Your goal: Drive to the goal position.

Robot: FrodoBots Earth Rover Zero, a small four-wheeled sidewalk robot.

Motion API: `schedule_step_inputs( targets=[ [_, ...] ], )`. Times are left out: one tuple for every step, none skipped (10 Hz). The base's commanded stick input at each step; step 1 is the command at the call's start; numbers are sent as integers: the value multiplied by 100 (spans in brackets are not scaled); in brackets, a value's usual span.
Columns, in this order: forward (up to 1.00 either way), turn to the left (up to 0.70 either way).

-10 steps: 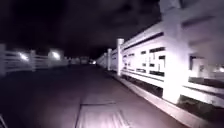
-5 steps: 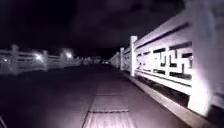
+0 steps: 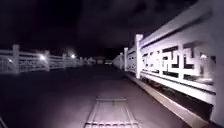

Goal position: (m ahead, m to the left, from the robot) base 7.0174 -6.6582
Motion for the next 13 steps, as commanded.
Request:
schedule_step_inputs(
  targets=[
    [45,0],
    [45,0],
    [45,0],
    [45,0],
    [45,0],
    [45,0],
    [45,0],
    [45,0],
    [45,0],
    [45,0],
    [45,0],
    [45,0],
    [45,0]
  ],
)
